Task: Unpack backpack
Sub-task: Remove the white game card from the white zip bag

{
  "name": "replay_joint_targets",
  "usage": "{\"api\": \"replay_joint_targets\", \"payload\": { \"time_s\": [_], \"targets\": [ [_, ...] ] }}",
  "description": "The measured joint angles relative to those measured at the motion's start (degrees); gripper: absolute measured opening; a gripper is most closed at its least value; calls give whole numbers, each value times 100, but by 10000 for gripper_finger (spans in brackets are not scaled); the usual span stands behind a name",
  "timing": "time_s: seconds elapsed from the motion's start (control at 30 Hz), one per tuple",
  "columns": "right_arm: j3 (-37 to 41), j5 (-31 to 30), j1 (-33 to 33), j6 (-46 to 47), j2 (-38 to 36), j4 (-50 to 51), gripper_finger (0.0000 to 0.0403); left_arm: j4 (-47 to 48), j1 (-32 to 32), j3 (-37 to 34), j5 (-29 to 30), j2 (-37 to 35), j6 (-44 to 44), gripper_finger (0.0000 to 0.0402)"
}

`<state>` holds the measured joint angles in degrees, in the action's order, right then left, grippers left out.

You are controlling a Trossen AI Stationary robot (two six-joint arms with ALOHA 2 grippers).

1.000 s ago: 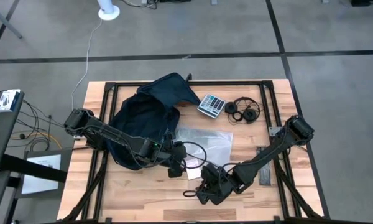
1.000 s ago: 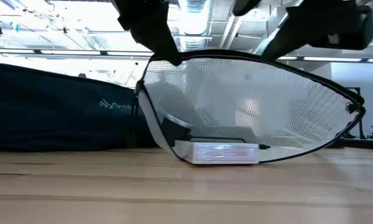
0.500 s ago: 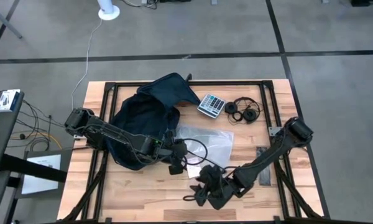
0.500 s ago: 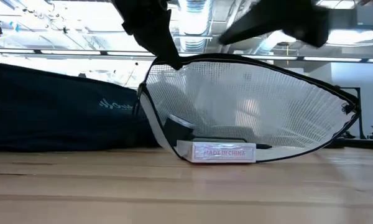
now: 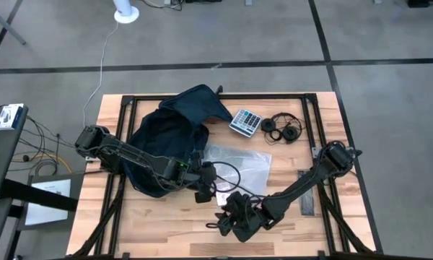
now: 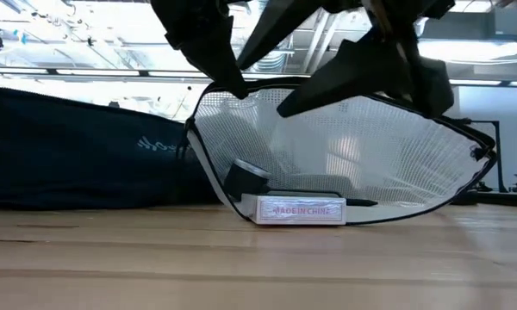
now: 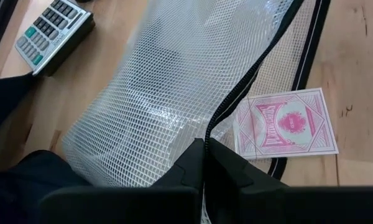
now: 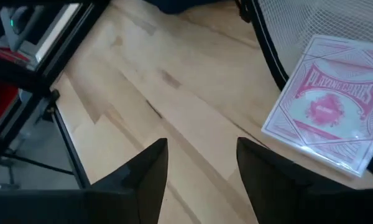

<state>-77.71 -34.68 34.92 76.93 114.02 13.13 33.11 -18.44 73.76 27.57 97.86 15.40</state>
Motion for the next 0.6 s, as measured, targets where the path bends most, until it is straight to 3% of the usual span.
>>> {"api": "replay_joint_targets", "payload": {
  "time_s": [0.13, 0.37, 0.47, 0.6],
  "targets": [
    [-2, -176, -9, -228, 26, 25, 144, -1, 0, 0, 0, 0, -11, 0],
    [-2, -1080, 55, -527, 155, 282, 27, 3, -4, 0, -2, 0, 13, 0],
    [-2, -928, 53, -366, 160, 630, 7, 1, -4, 0, -2, 0, 20, 0],
    [-2, -181, 17, -220, 160, 819, 8, -1, -20, 0, -11, 0, 26, 0]
  ]
}}
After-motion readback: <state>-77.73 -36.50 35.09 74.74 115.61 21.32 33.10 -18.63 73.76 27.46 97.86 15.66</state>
